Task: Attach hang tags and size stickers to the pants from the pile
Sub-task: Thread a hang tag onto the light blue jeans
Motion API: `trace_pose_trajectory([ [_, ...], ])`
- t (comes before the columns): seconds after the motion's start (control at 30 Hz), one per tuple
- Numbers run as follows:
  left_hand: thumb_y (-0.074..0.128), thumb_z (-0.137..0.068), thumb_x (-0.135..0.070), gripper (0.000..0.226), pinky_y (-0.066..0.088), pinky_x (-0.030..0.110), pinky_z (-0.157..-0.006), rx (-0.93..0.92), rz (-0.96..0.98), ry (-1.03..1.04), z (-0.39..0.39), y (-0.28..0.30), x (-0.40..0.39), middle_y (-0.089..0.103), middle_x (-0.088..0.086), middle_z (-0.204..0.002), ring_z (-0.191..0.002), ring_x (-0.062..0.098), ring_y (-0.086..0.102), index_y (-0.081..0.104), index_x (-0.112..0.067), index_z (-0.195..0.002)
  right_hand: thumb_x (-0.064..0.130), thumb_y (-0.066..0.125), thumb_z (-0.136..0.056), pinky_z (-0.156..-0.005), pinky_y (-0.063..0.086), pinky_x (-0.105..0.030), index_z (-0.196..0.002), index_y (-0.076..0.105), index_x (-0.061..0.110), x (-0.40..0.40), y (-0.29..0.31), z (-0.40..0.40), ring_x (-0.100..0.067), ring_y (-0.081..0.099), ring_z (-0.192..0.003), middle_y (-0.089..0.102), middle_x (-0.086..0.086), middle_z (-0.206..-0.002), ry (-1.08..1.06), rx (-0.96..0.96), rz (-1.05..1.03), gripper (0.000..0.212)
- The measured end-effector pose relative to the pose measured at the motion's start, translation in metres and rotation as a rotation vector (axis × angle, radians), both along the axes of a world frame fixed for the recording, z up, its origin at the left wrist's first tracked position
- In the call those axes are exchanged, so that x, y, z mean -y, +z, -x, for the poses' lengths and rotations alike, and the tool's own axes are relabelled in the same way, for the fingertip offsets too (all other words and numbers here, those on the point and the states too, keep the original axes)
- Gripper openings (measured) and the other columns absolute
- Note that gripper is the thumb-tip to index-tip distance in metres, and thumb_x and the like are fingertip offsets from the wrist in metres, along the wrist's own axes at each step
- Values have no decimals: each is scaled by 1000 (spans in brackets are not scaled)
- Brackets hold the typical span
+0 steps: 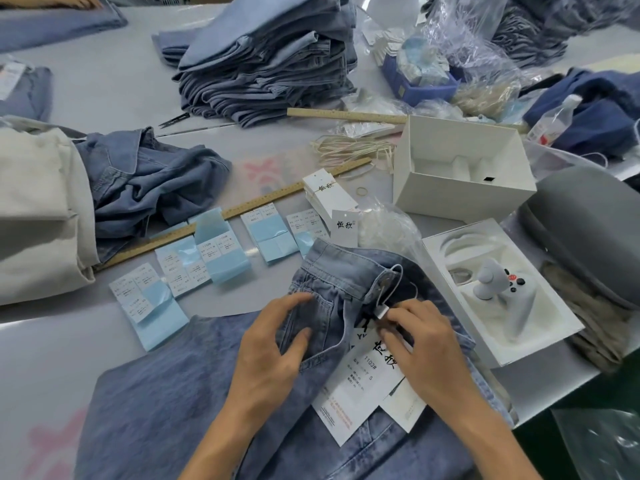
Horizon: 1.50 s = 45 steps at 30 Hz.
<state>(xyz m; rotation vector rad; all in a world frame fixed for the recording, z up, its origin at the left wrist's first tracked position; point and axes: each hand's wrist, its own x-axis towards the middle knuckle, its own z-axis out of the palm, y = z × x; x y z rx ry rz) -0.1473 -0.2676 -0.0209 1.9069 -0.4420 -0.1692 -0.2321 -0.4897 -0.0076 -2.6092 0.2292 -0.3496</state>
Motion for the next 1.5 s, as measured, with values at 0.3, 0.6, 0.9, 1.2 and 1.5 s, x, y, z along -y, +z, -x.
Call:
trace_pose_trajectory([
  [0.3, 75, -89, -2, 57, 47, 17, -104, -48, -10, -13, 2, -6, -3, 64, -26, -127, -124, -2, 58, 62, -38, -132, 2, 78, -84, -80, 48, -24, -94, 75, 18, 6, 5, -2, -9, 59, -89, 60, 25, -91, -17, -48, -130, 19],
  [0.6, 72, -91, -4, 54, 33, 5, -104, 18, -85, -34, 4, -8, -7, 59, -21, -127, -127, -1, 52, 61, -37, -132, 11, 76, -87, -85, 48, -14, -107, 77, 19, 24, 21, 21, -6, 65, -102, 66, 16, -108, 25, 9, -231, 22],
  [0.9, 70, -89, 7, 55, 42, 14, -101, 23, -33, -19, 3, -12, -10, 63, -15, -119, -120, 10, 59, 65, -33, -127, 4, 77, -87, -77, 47, -22, -91, 70, 19, 15, 18, 28, -11, 61, -92, 60, 11, -103, 98, -42, -179, 16],
  [1.2, 75, -87, 3, 54, 41, 9, -102, -60, 45, 92, -13, -19, -15, 67, -22, -122, -121, -3, 59, 67, -39, -119, 16, 85, -80, -88, 49, -47, -111, 74, 23, -1, 16, 24, -11, 64, -99, 69, 17, -102, 50, -113, -56, 33],
  [1.5, 72, -91, -1, 49, 47, 41, -111, -122, 43, 72, -11, -15, -18, 68, -16, -123, -119, 6, 62, 65, -37, -123, 25, 66, -90, -85, 53, -27, -104, 78, 14, 0, 22, 32, -8, 64, -97, 67, 11, -102, 16, 30, -92, 21],
])
